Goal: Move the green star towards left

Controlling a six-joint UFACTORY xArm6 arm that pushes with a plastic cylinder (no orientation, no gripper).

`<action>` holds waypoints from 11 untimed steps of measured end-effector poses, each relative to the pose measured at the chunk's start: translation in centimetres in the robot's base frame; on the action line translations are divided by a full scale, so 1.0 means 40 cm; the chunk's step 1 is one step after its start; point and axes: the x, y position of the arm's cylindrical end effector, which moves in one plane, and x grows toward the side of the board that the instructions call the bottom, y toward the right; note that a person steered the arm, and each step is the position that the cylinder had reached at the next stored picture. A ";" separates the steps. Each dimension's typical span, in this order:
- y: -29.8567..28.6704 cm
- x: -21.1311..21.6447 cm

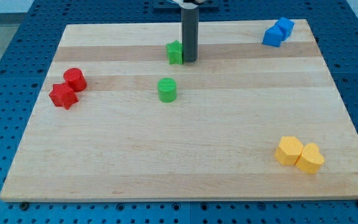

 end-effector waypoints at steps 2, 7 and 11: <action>-0.008 0.000; -0.138 -0.113; -0.257 -0.007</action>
